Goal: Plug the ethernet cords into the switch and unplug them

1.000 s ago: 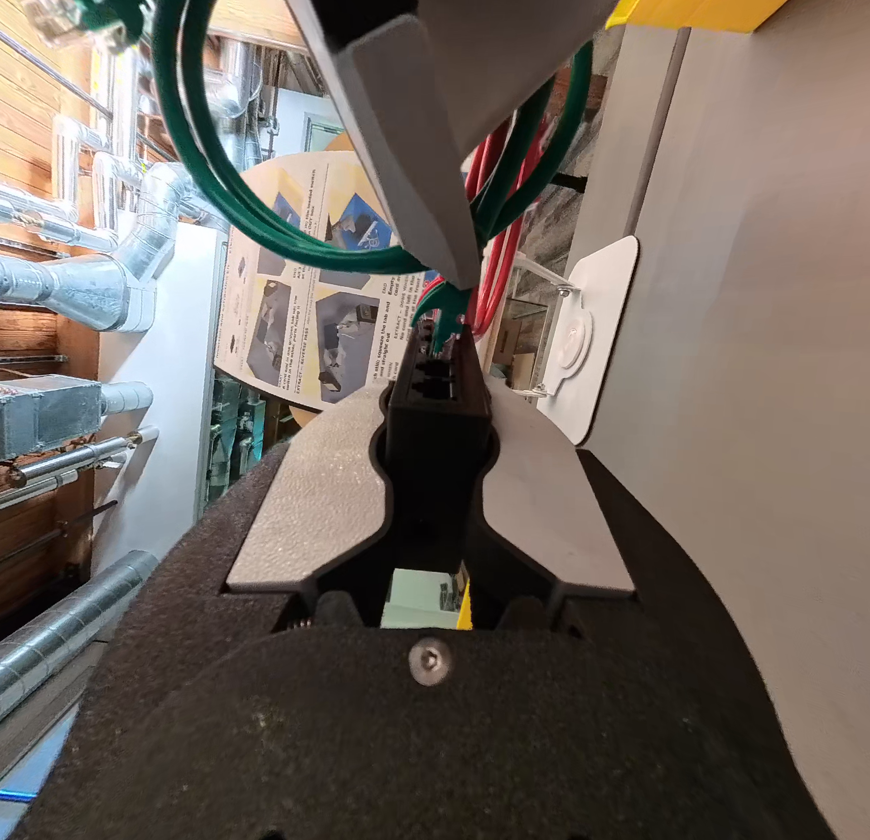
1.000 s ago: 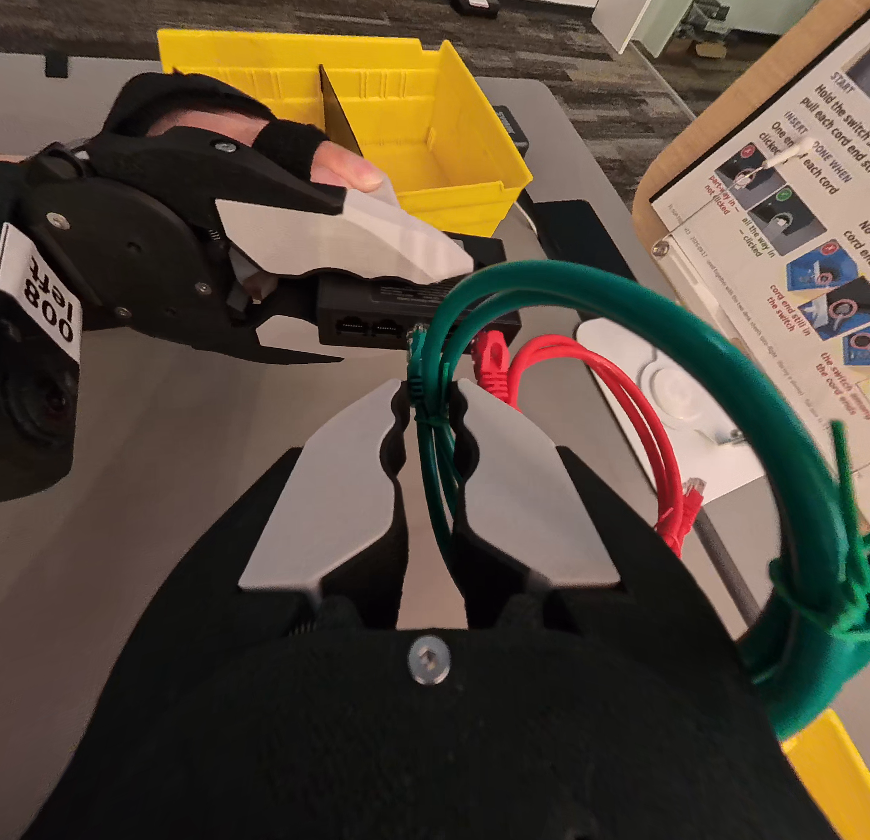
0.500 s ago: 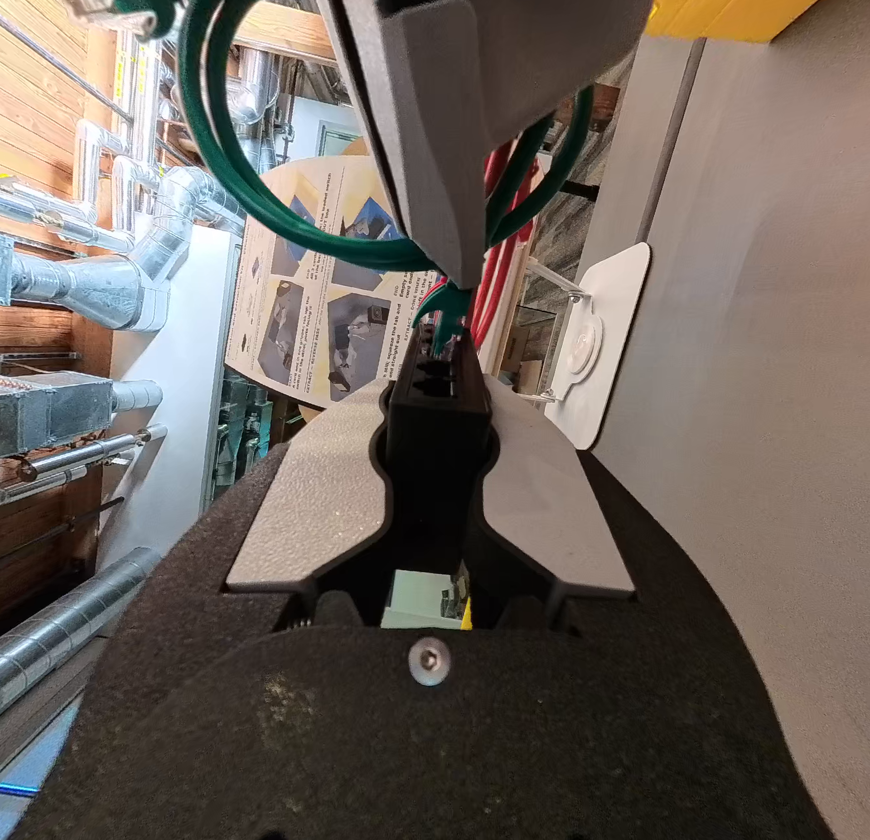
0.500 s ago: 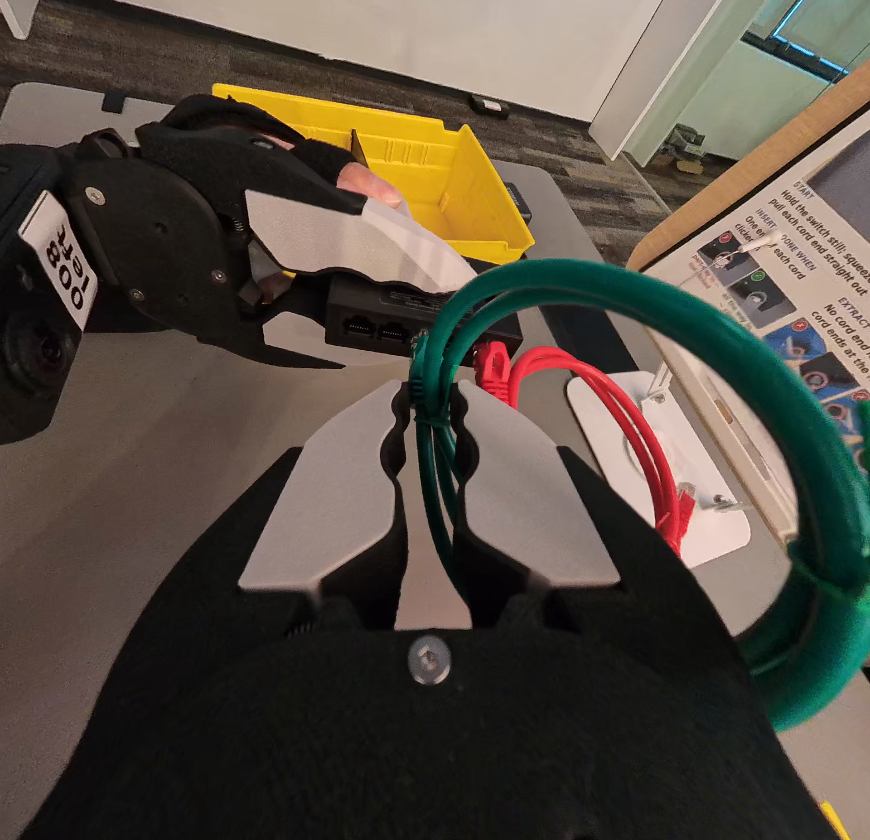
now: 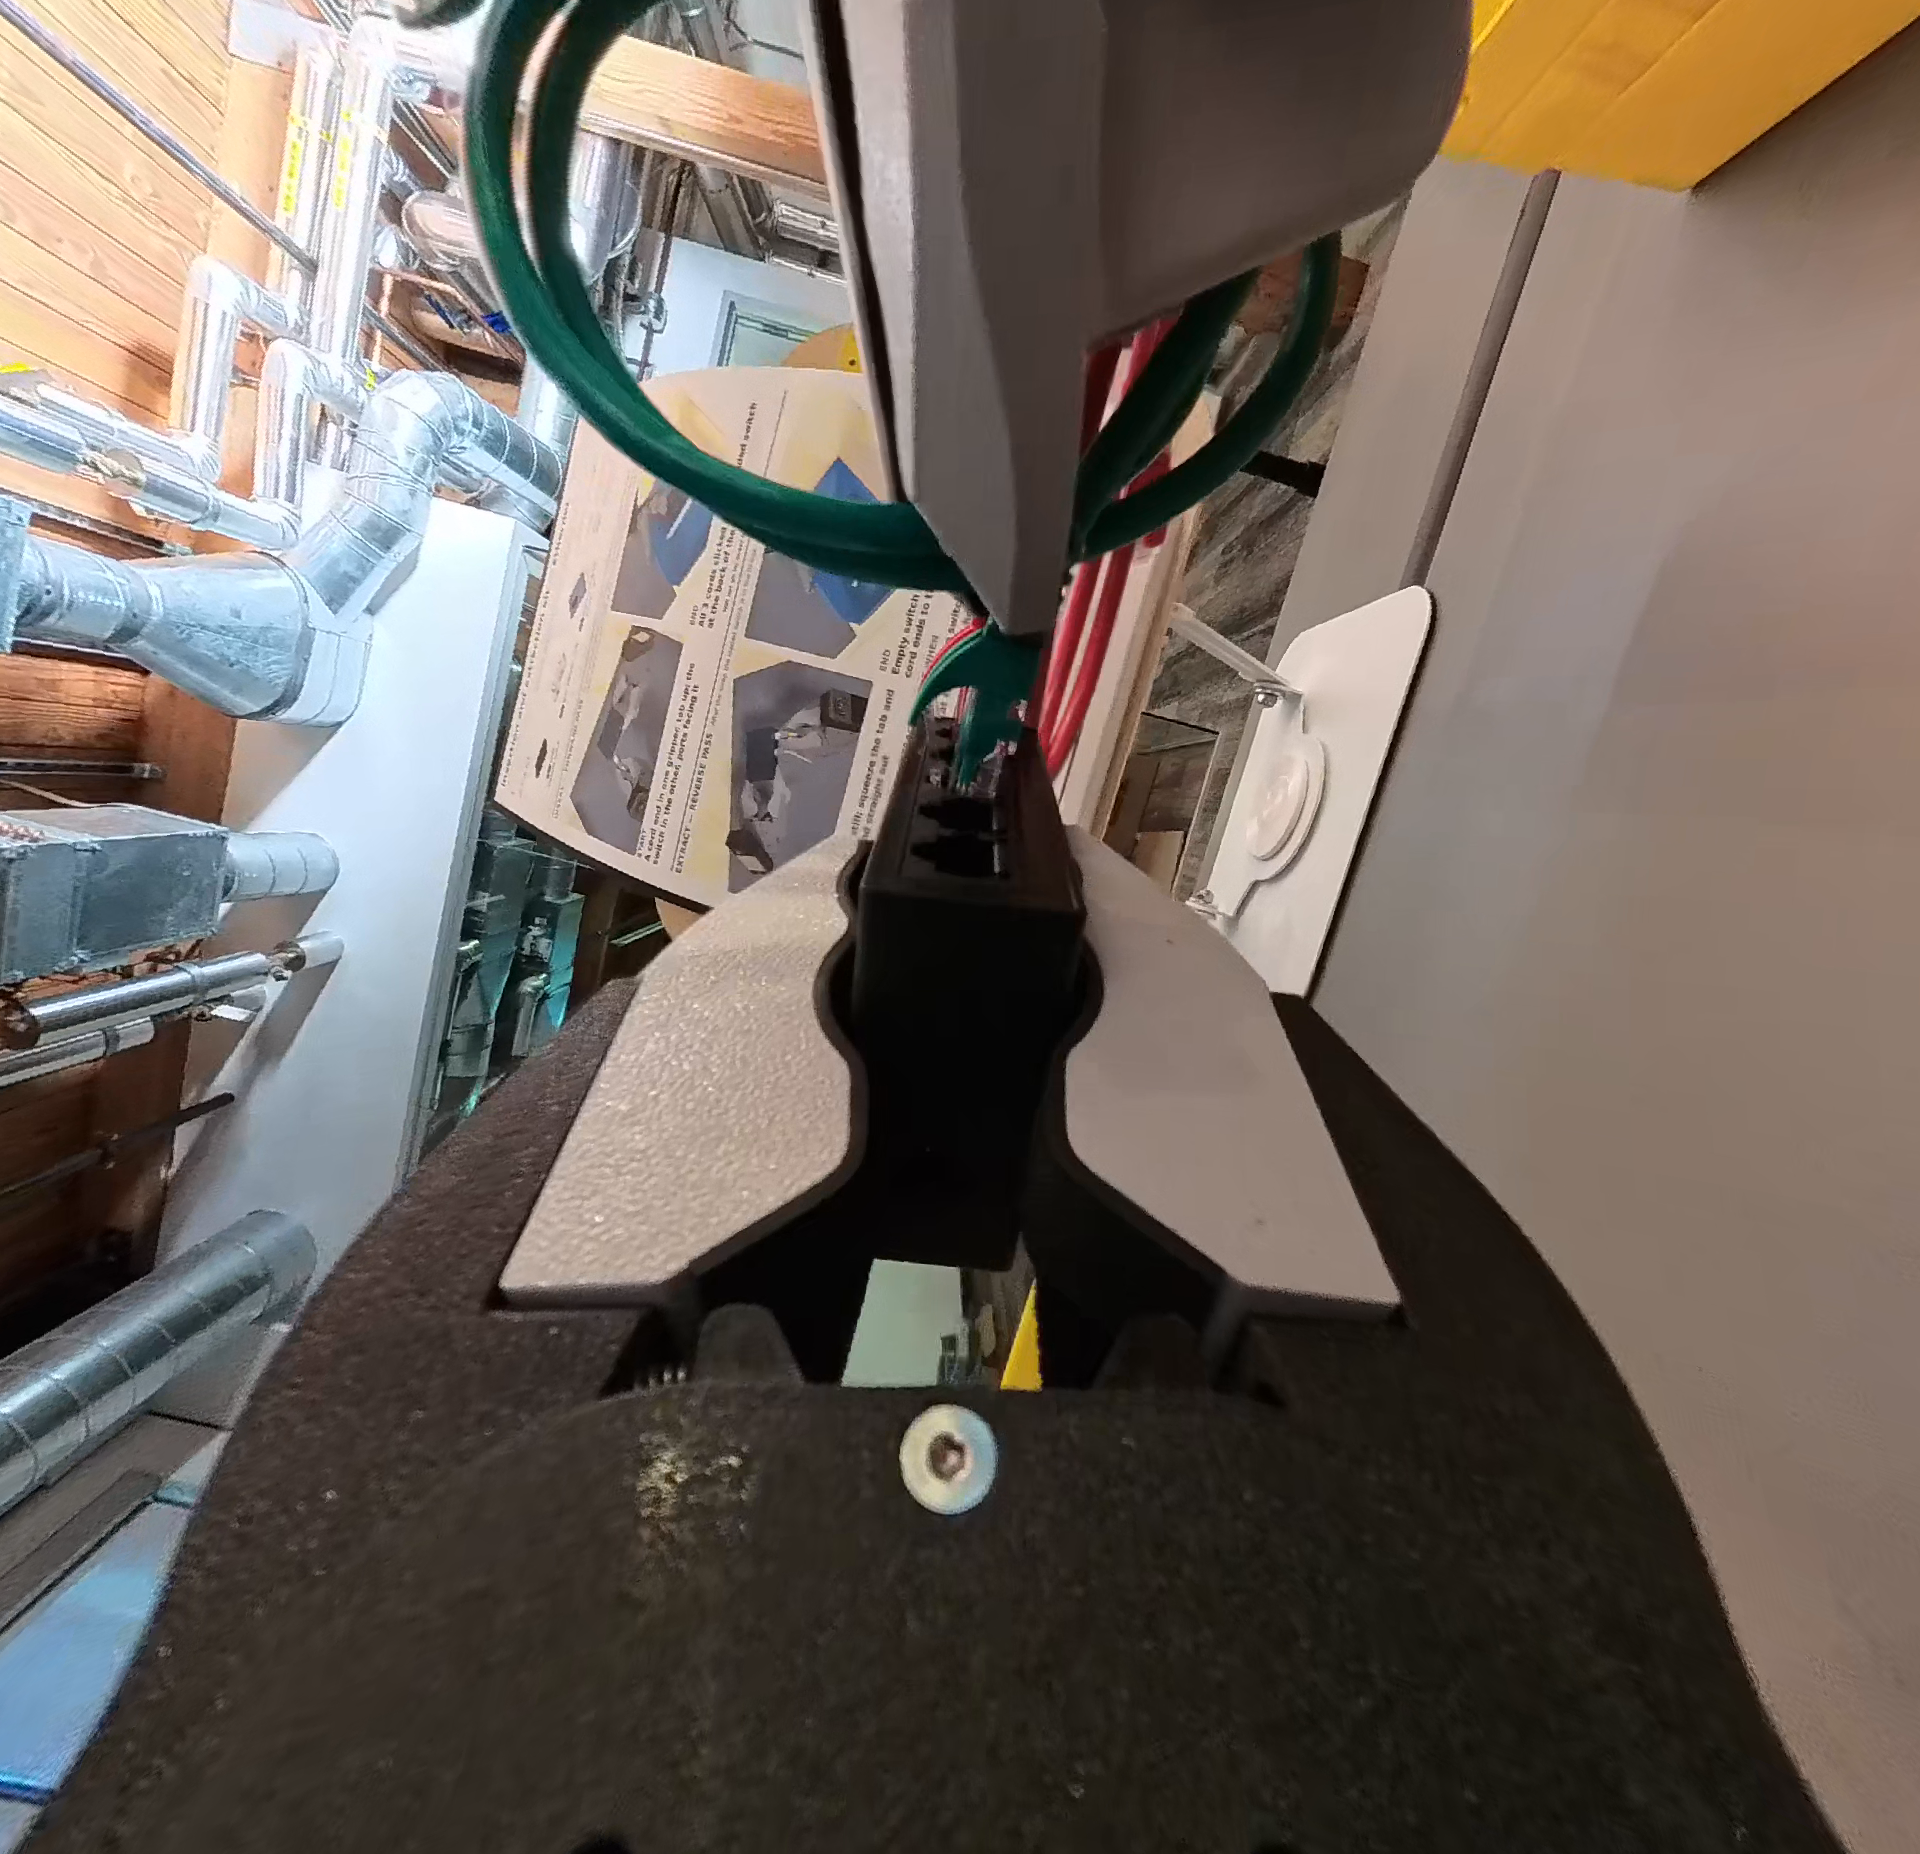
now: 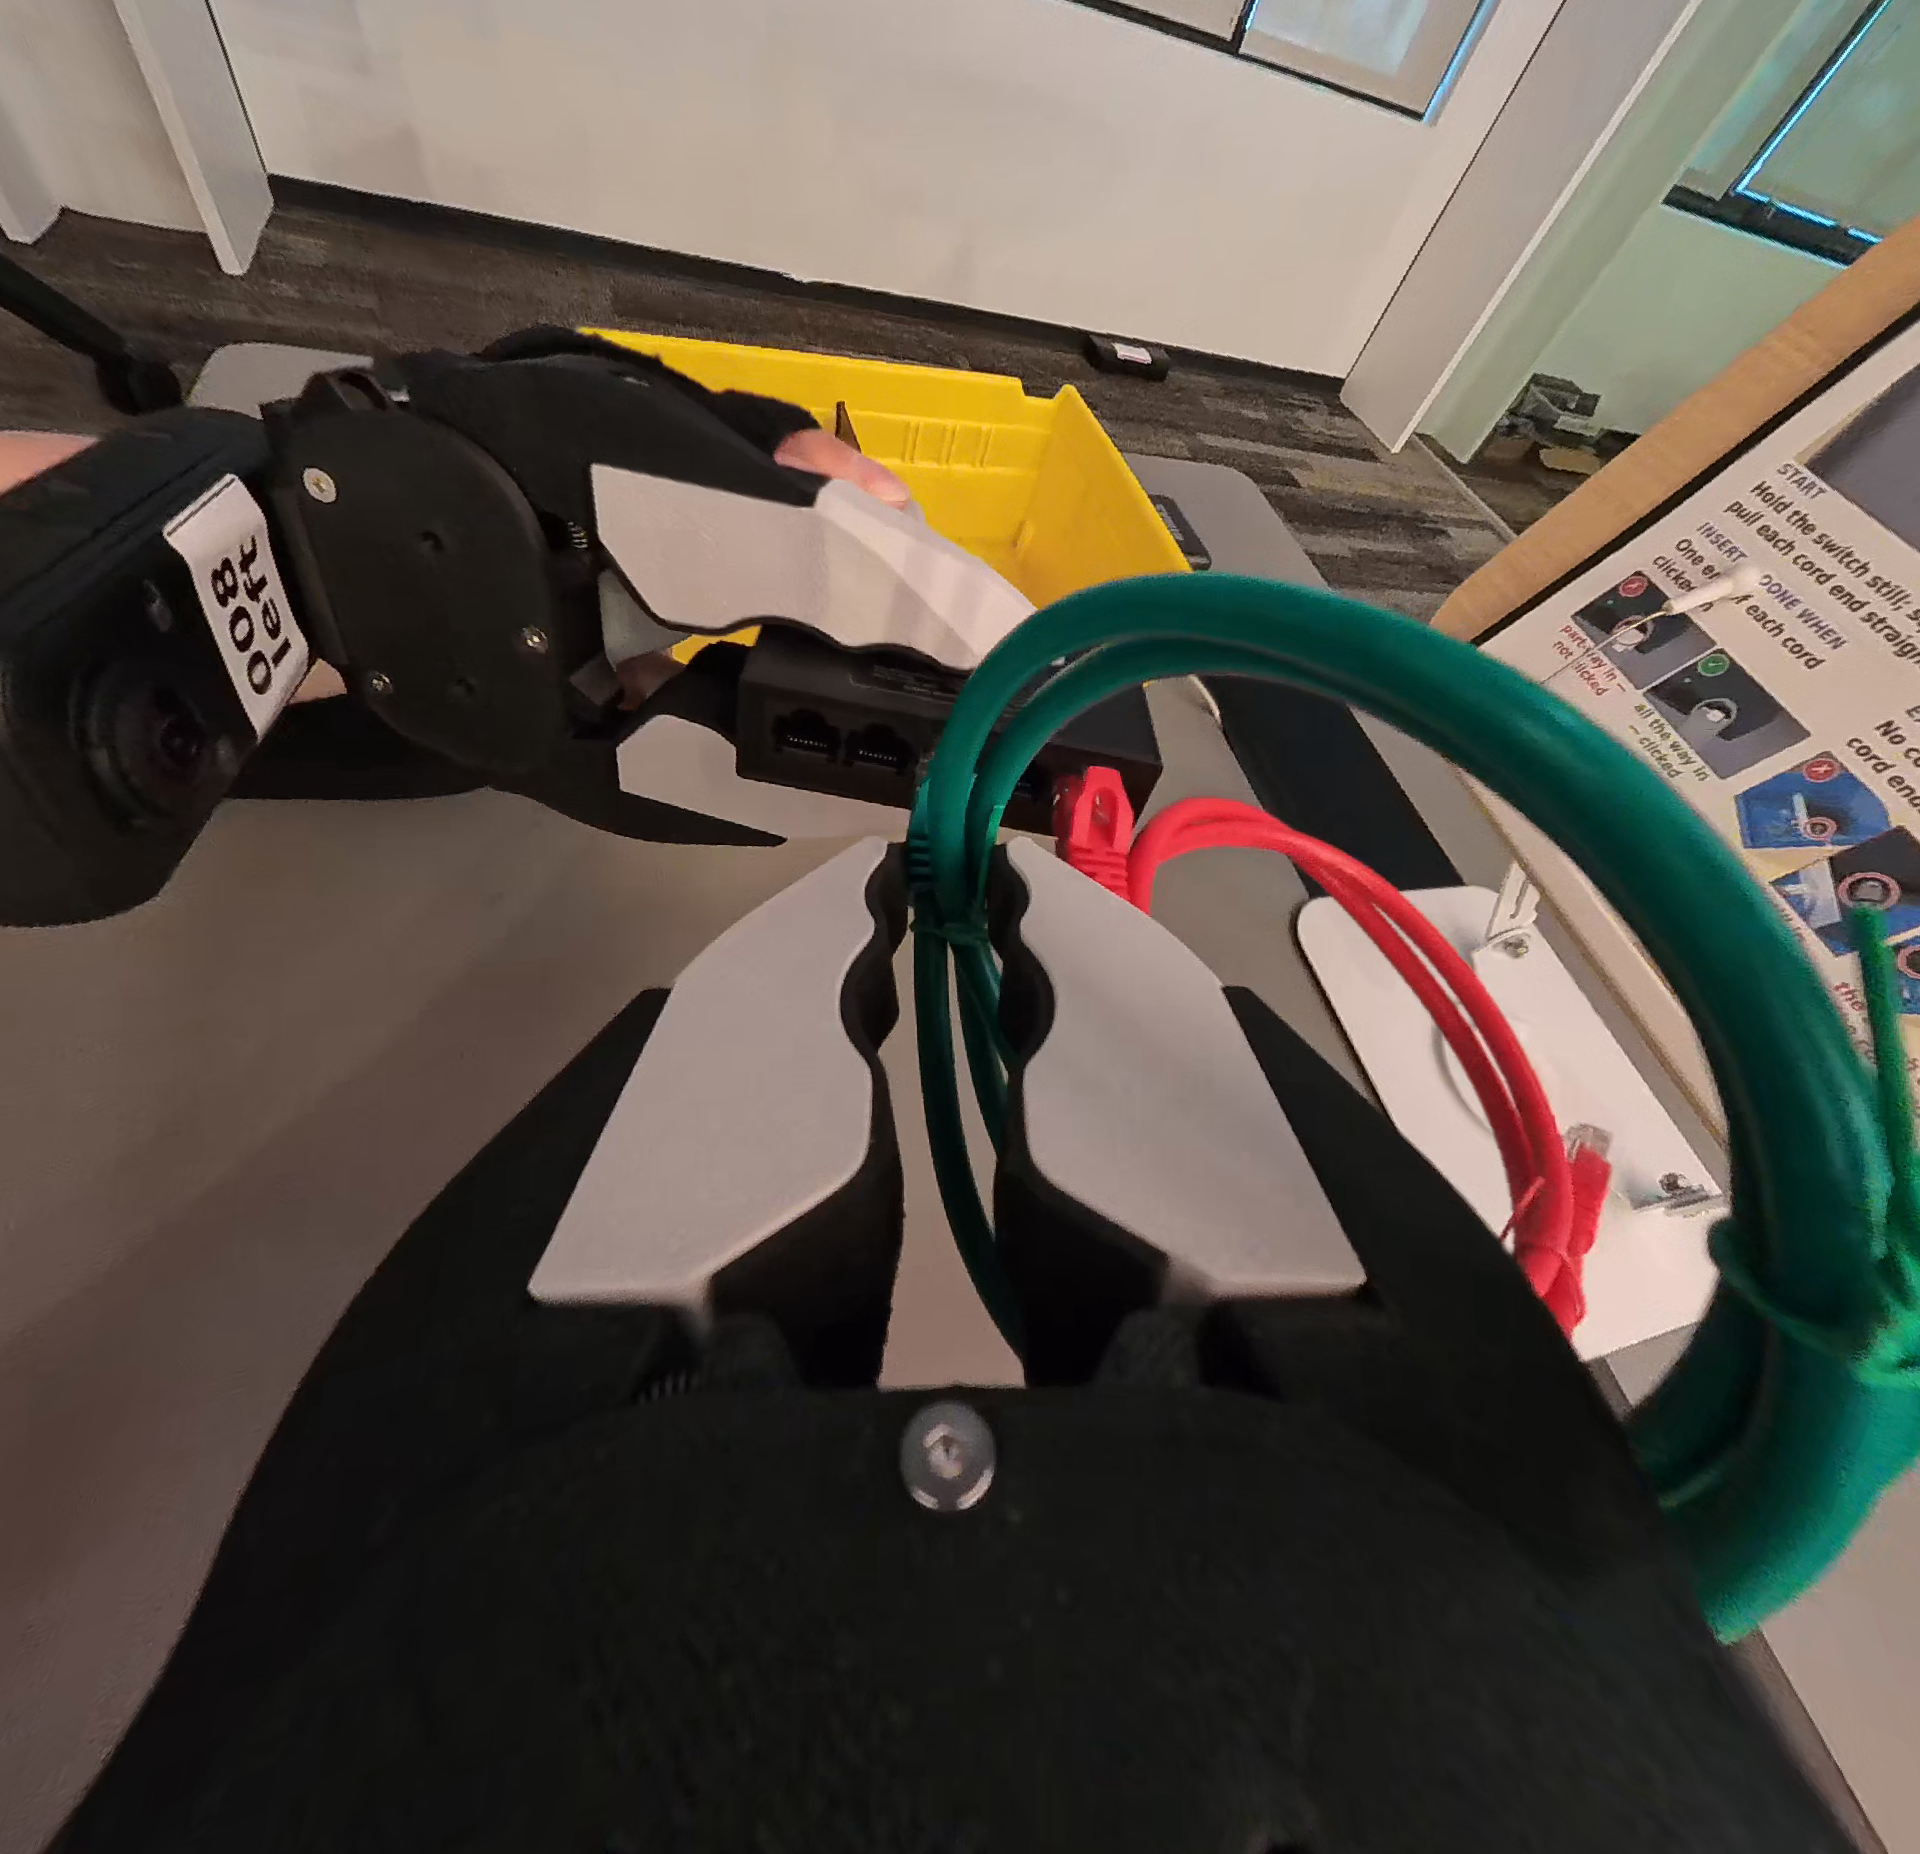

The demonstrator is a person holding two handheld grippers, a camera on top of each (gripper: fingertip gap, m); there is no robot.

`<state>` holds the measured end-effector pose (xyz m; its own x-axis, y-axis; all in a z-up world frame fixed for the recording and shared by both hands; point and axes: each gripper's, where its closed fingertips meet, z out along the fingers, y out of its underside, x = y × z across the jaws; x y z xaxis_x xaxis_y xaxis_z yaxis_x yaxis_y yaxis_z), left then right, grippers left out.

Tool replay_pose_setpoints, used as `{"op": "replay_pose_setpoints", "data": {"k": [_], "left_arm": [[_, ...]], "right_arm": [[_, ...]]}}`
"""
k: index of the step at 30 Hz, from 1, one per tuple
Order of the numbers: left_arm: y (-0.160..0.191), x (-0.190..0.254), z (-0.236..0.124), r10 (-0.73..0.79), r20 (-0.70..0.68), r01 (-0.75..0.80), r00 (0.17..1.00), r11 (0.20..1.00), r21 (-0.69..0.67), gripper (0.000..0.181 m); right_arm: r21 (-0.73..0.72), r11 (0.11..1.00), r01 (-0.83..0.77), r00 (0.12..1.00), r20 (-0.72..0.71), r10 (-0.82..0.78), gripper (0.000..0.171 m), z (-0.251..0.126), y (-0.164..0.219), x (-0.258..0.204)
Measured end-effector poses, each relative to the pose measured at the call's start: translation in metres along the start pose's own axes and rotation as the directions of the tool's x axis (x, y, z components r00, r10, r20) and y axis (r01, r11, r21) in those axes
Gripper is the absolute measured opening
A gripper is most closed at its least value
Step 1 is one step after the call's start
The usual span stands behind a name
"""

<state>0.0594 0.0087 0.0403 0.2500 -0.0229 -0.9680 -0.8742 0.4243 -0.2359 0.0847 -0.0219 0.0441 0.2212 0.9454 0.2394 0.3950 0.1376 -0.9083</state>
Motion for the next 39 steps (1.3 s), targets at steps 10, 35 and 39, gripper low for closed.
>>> {"op": "replay_pose_setpoints", "data": {"k": [10, 35, 39], "left_arm": [[-0.0019, -0.0027, -0.0021, -0.016, 0.009, 0.016, 1.0, 1.0, 0.006, 0.029], [-0.006, 0.0001, -0.0053, 0.019, 0.012, -0.019, 1.0, 1.0, 0.014, 0.028], [-0.0059, -0.0067, -0.0055, 0.047, 0.018, -0.047, 0.999, 0.999, 0.017, 0.029]], "right_arm": [[-0.018, 1.0, -0.023, 1.0, -0.009, 0.023, 0.015, -0.0007, -0.0047, -0.0021], [-0.078, 0.996, -0.044, 0.998, -0.048, 0.041, 0.012, 0.002, -0.0053, -0.0046], [-0.065, 0.996, -0.057, 0.998, -0.045, 0.054, 0.013, 0.0007, -0.0093, -0.0038]]}}
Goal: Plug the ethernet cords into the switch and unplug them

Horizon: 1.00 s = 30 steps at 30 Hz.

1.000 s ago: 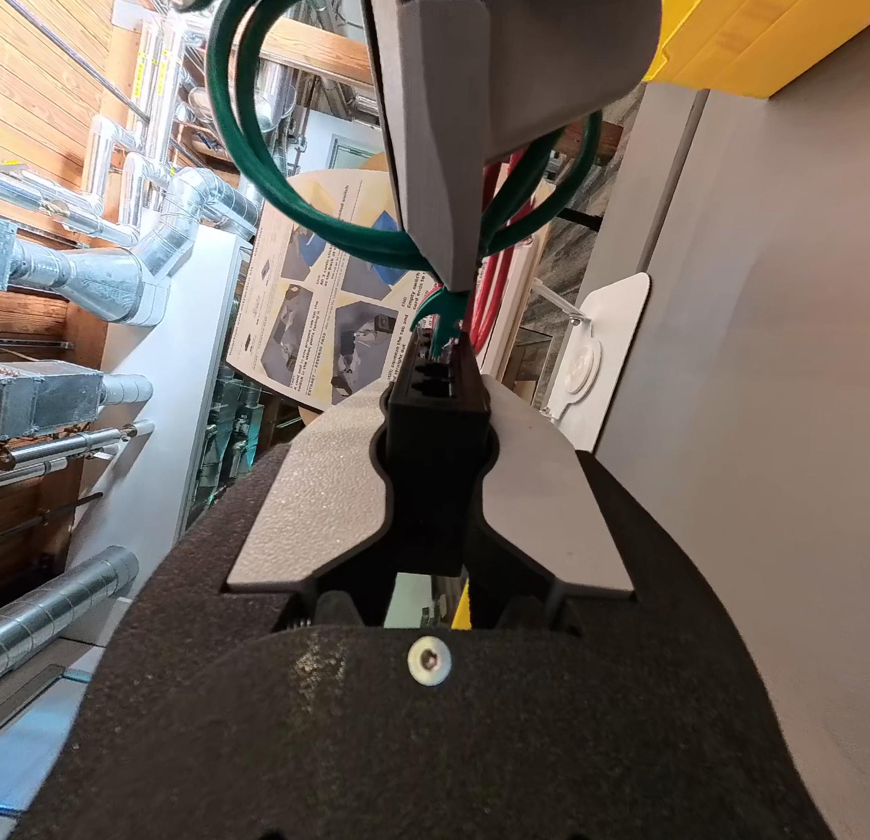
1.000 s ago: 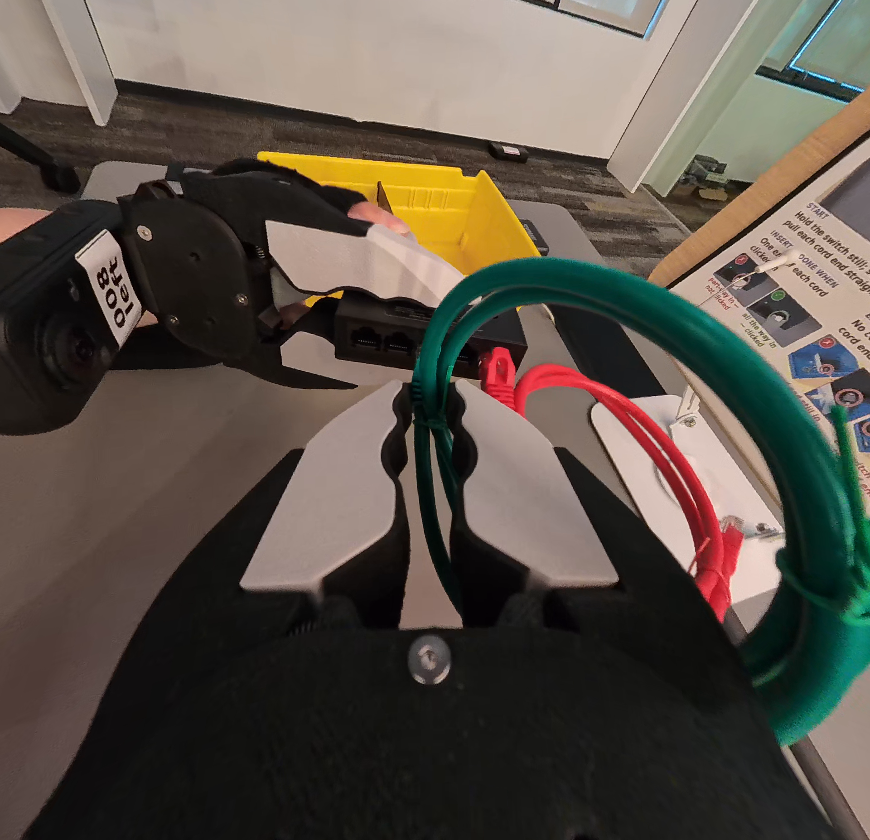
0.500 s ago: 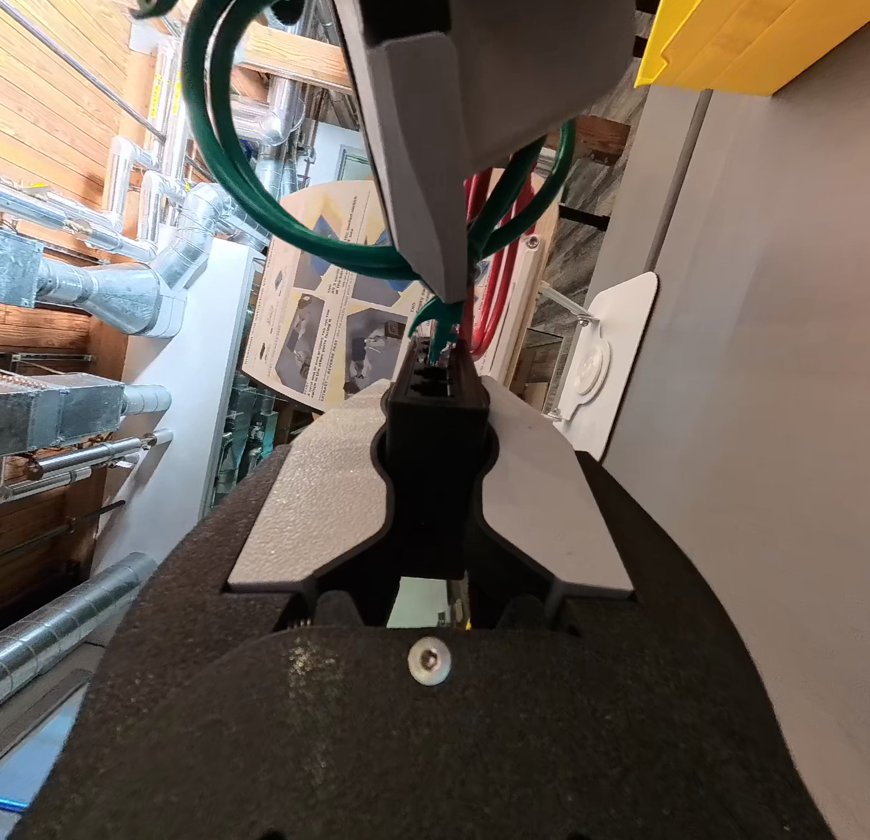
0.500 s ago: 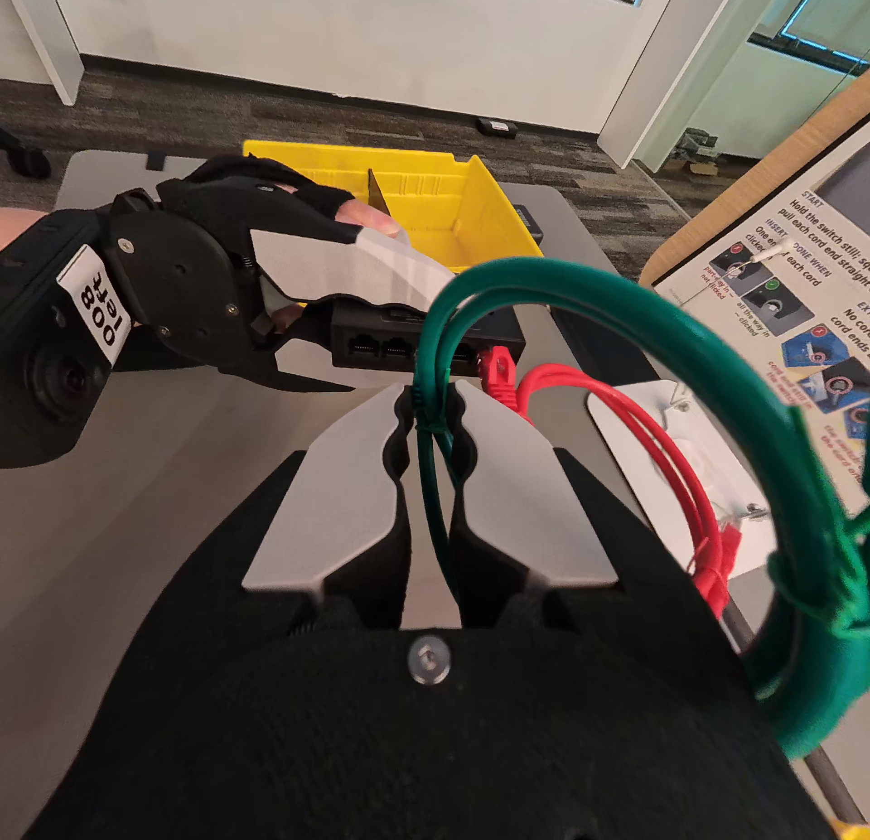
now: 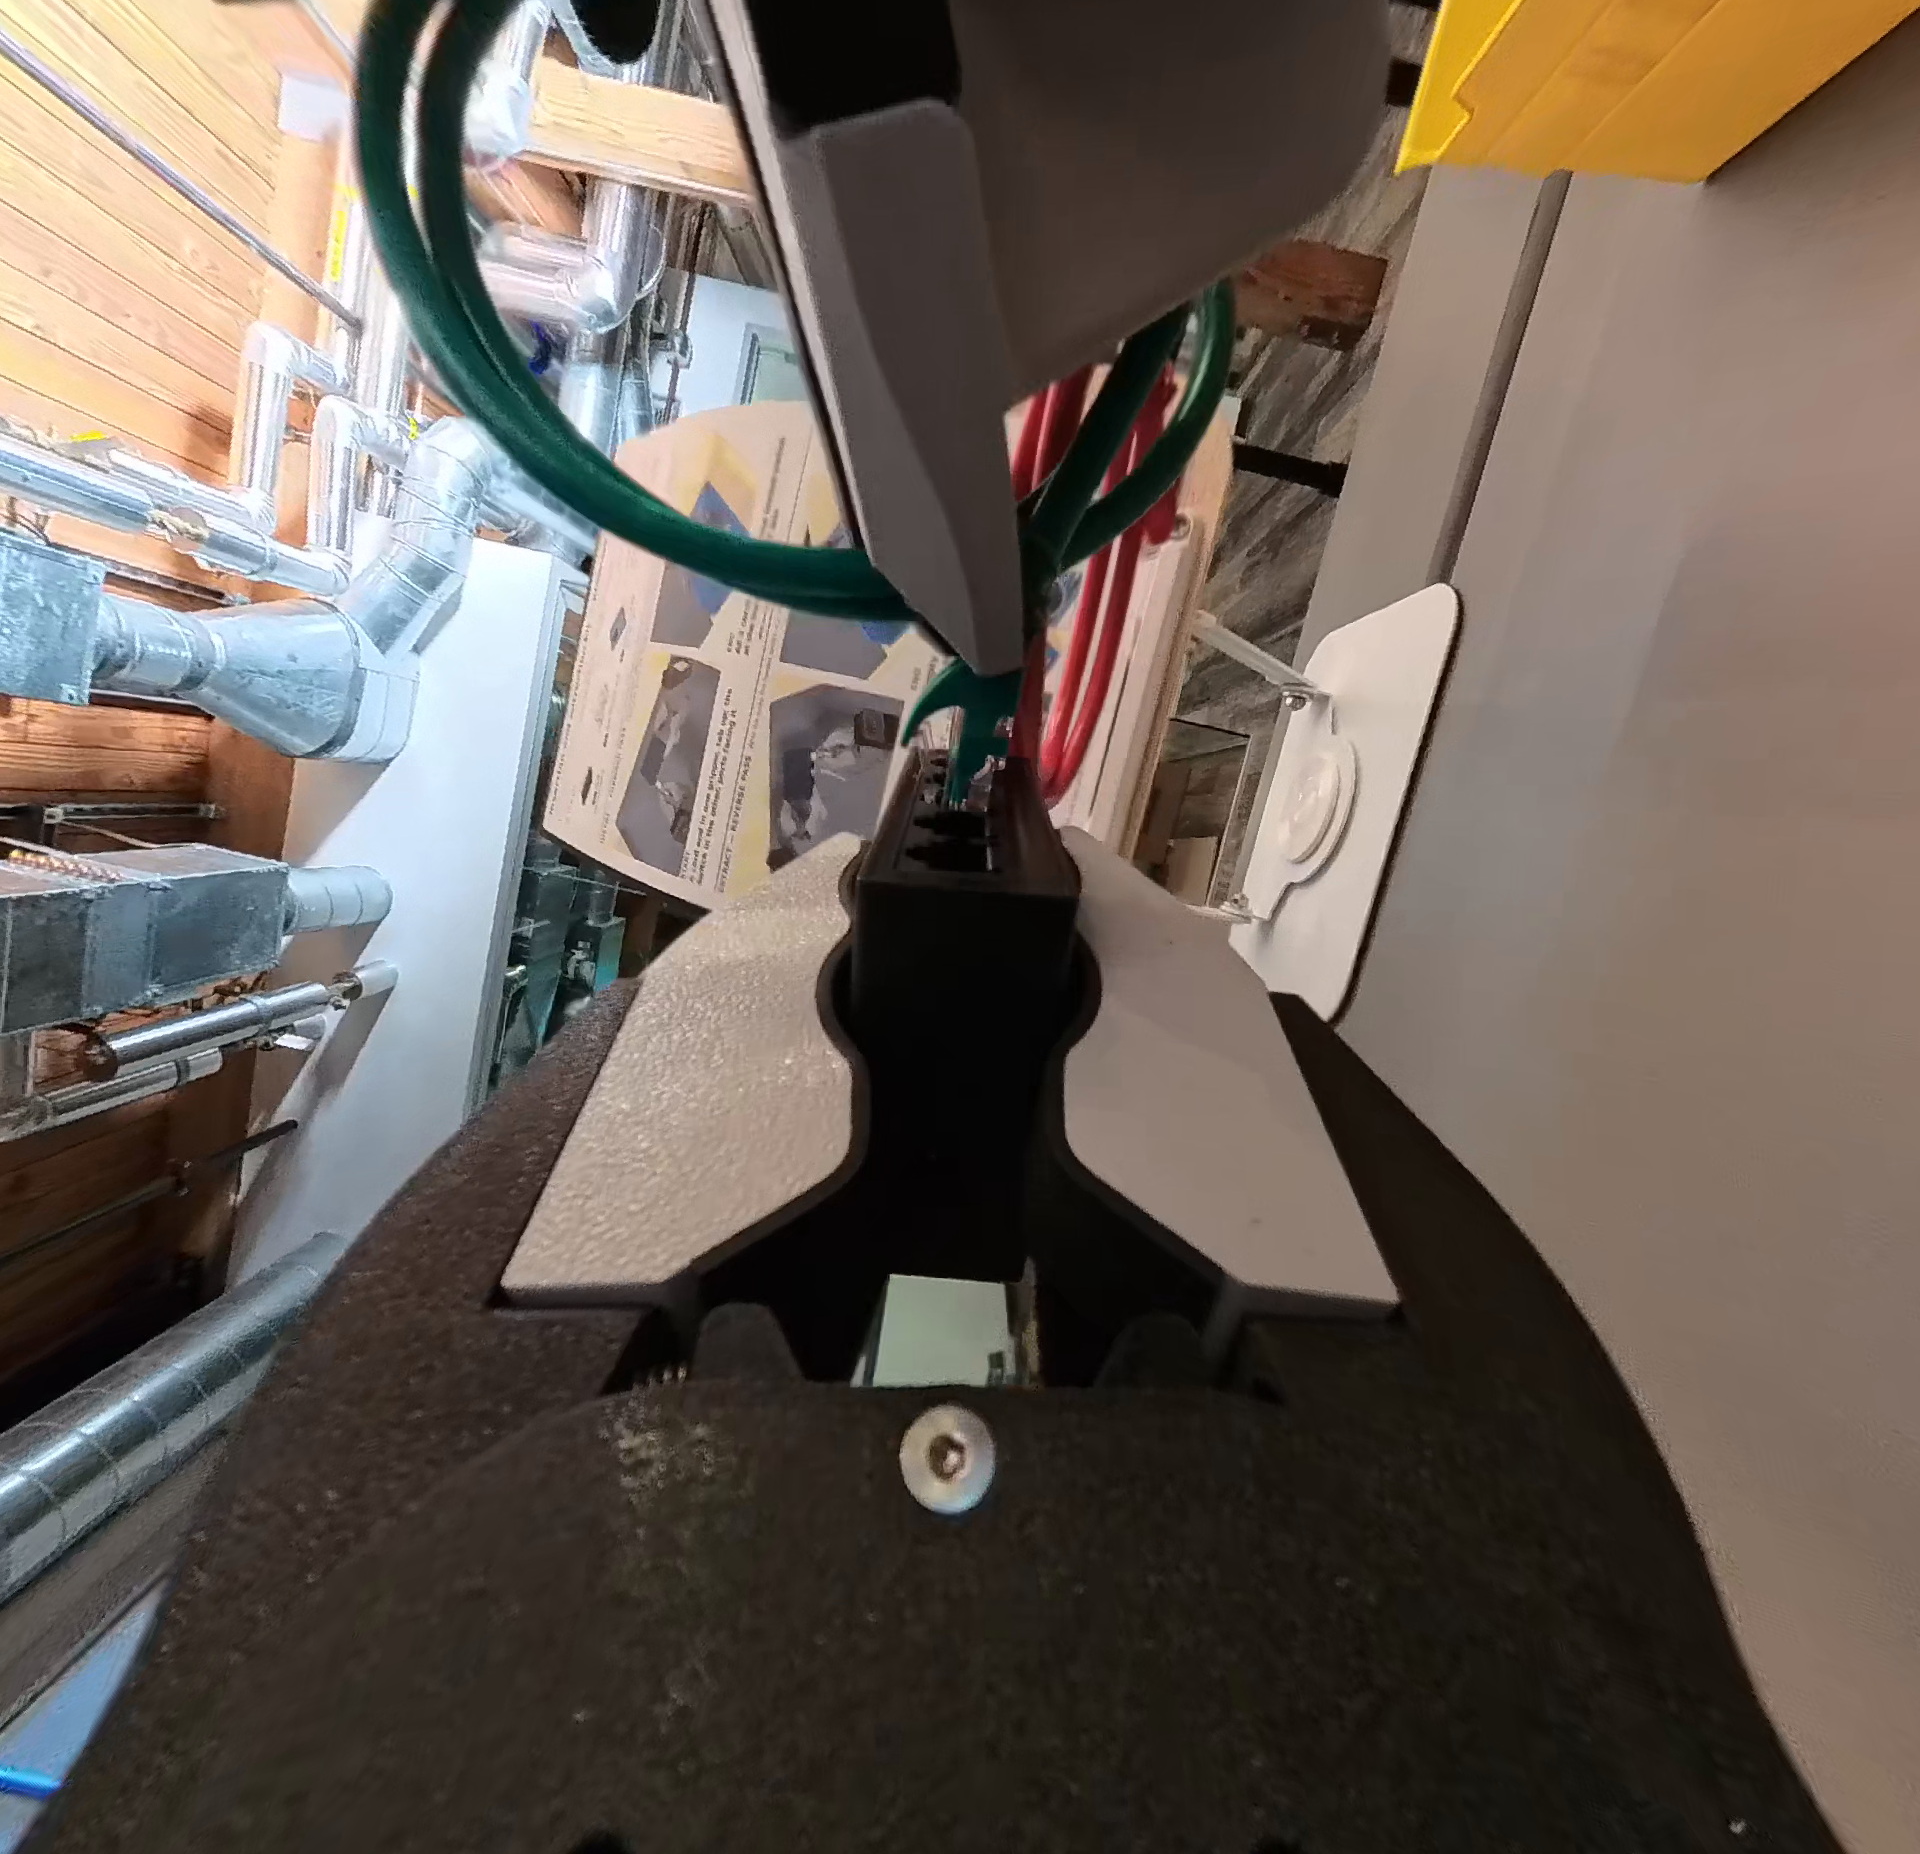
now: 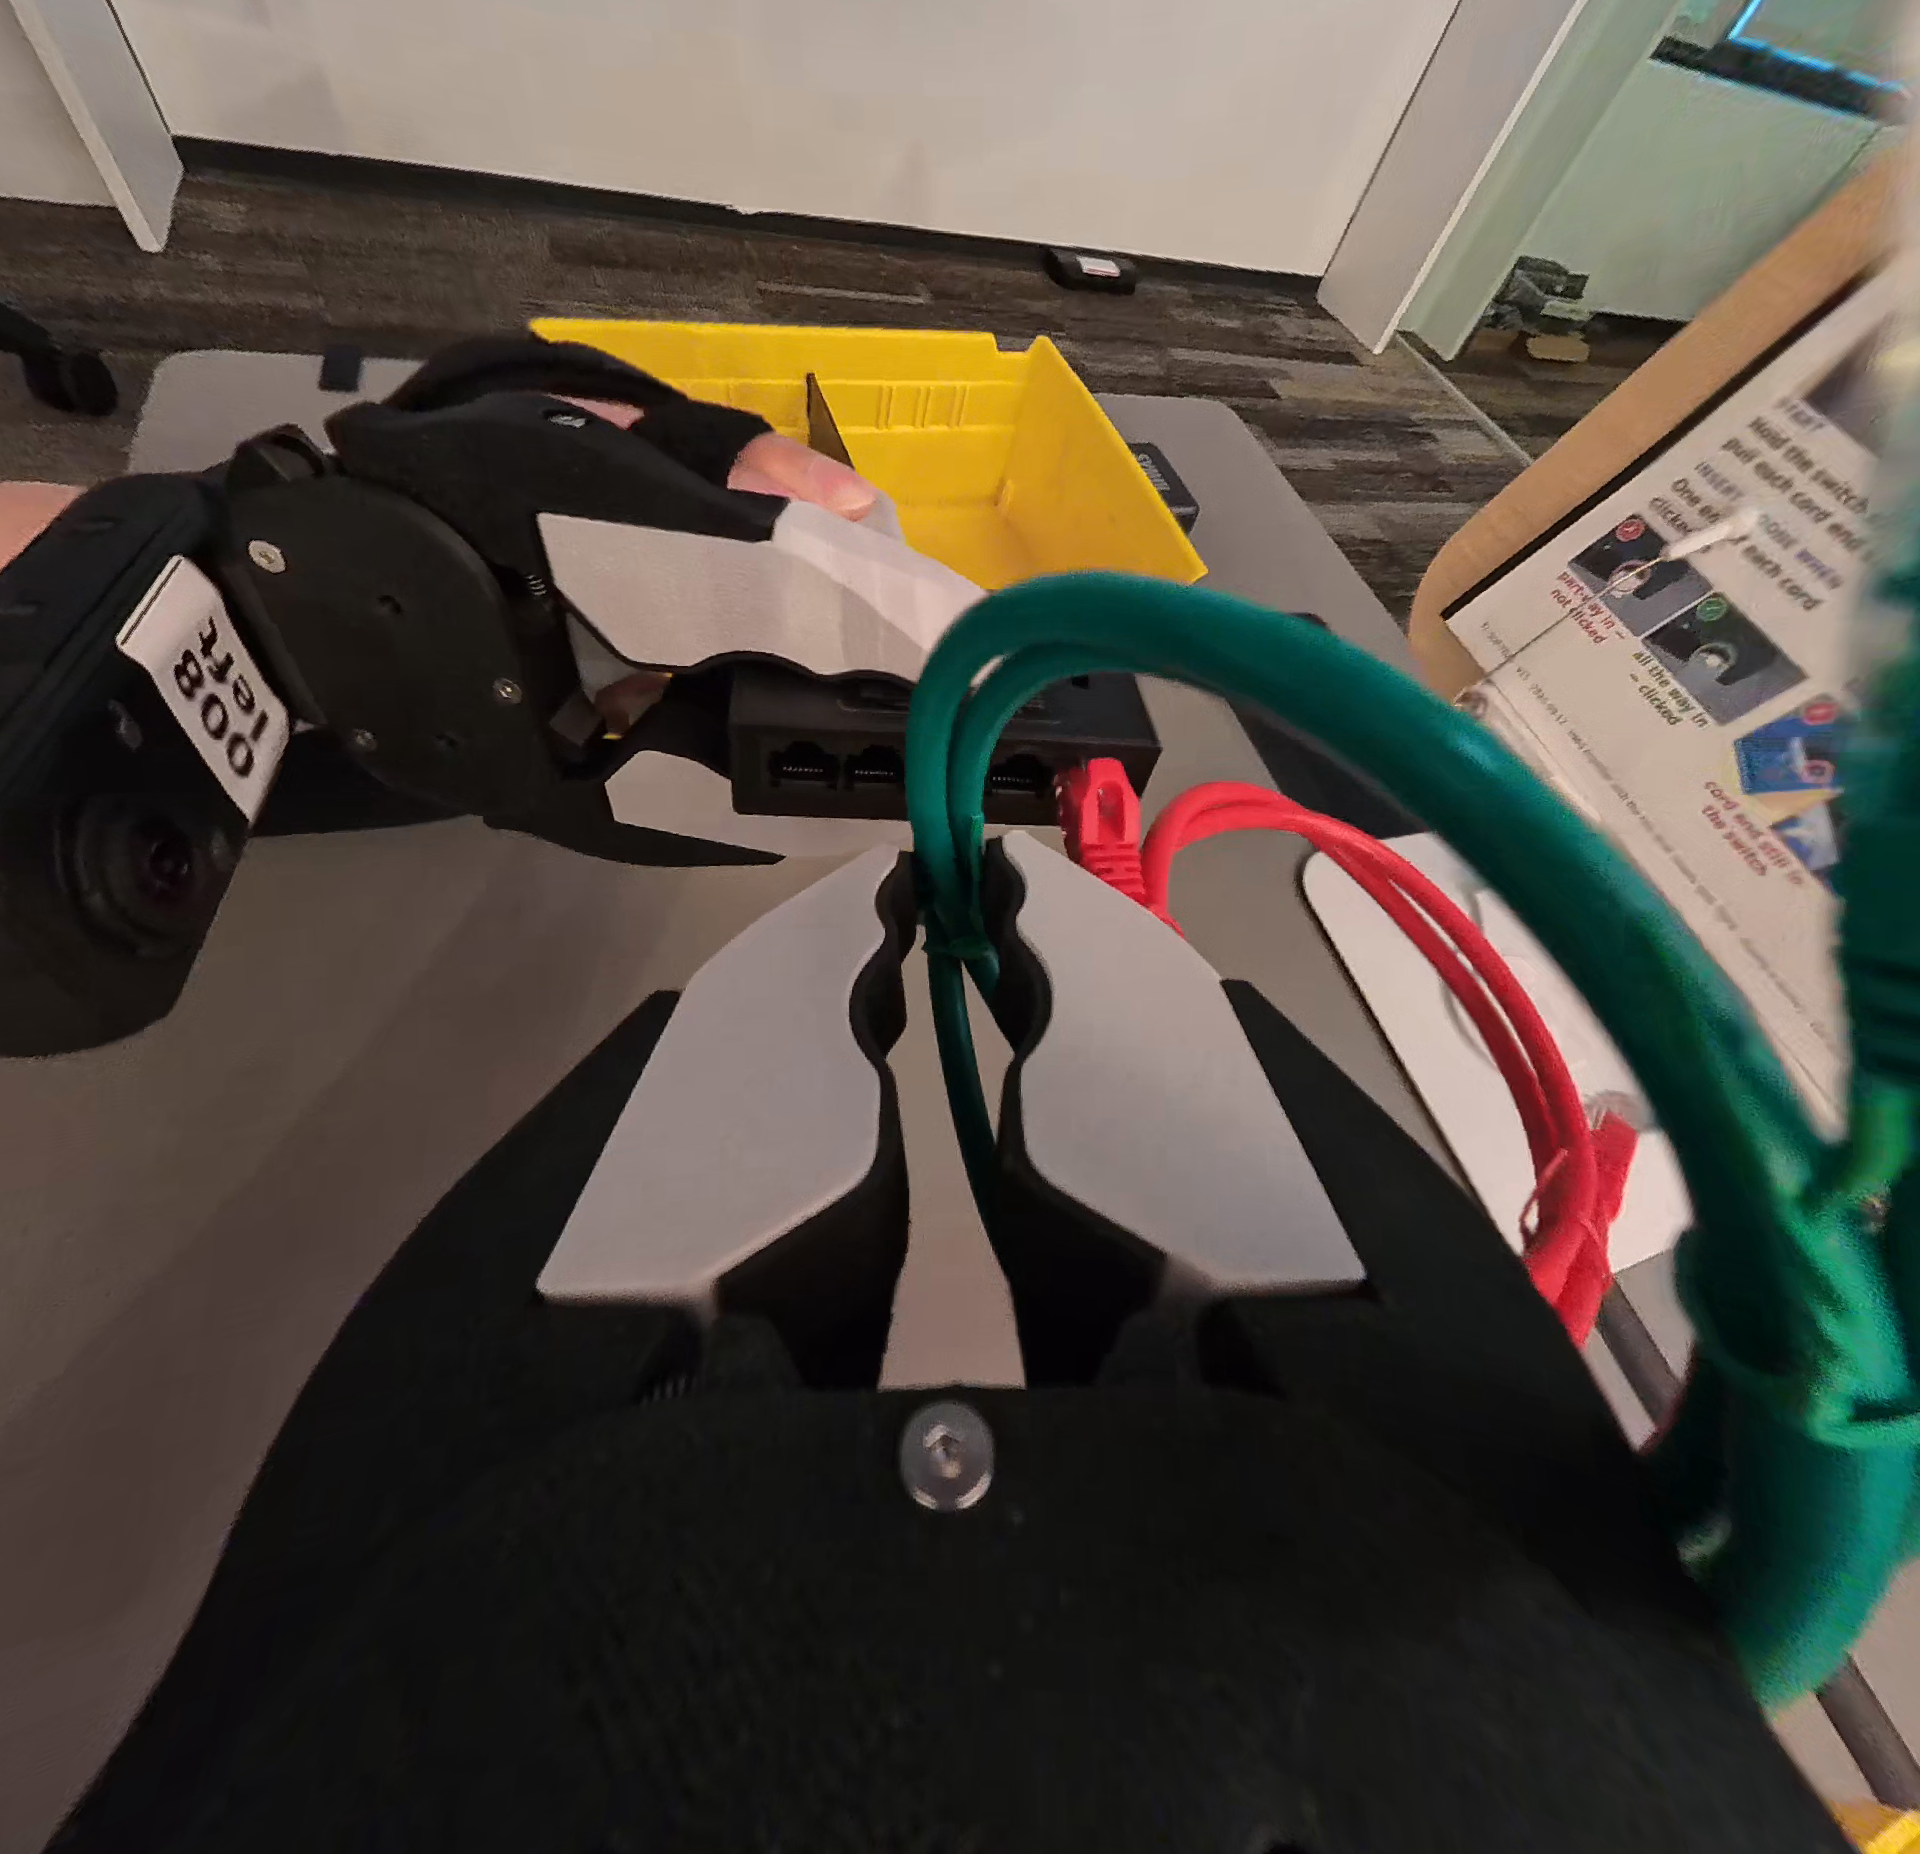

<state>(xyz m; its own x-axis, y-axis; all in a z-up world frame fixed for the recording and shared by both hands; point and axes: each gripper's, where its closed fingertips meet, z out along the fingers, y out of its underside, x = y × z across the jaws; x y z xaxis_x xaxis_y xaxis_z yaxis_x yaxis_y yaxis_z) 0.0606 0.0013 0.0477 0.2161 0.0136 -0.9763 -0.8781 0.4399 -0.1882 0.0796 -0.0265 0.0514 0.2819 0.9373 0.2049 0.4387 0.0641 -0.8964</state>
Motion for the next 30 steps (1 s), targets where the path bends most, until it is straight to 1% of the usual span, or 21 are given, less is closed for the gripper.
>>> {"op": "replay_pose_setpoints", "data": {"k": [3, 11, 16, 19, 22, 26, 30], "left_arm": [[-0.005, -0.003, -0.001, -0.009, 0.007, 0.009, 1.0, 1.0, 0.011, 0.029], [-0.008, -0.007, -0.003, 0.012, 0.03, -0.012, 0.999, 1.0, 0.0, 0.029], [-0.015, -0.008, -0.006, 0.04, 0.039, -0.041, 0.998, 0.999, 0.032, 0.03], [-0.012, -0.012, -0.005, 0.057, 0.044, -0.058, 0.997, 0.998, 0.019, 0.03], [-0.011, -0.014, -0.006, 0.073, 0.064, -0.075, 0.995, 0.997, 0.031, 0.03], [-0.012, -0.019, -0.005, 0.052, 0.103, -0.056, 0.993, 0.998, 0.04, 0.031], [-0.009, -0.02, -0.004, 0.019, 0.109, -0.021, 0.994, 1.0, 0.02, 0.032]], "right_arm": [[-0.003, 1.0, -0.011, 1.0, 0.003, 0.011, 0.015, -0.006, -0.002, -0.001], [-0.026, 1.0, 0.009, 0.997, -0.072, -0.011, 0.016, -0.004, -0.006, 0.0], [-0.05, 0.998, 0.028, 0.999, -0.036, -0.03, 0.013, -0.01, -0.006, -0.008], [-0.043, 0.999, 0.023, 0.998, -0.054, -0.025, 0.013, -0.01, -0.008, -0.007], [-0.074, 0.997, 0.037, 0.996, -0.08, -0.043, 0.013, -0.009, -0.009, -0.008], [-0.09, 0.995, 0.043, 0.991, -0.121, -0.053, 0.013, -0.011, -0.013, -0.009], [-0.113, 0.992, 0.053, 0.983, -0.169, -0.072, 0.013, -0.01, -0.015, -0.009]]}}
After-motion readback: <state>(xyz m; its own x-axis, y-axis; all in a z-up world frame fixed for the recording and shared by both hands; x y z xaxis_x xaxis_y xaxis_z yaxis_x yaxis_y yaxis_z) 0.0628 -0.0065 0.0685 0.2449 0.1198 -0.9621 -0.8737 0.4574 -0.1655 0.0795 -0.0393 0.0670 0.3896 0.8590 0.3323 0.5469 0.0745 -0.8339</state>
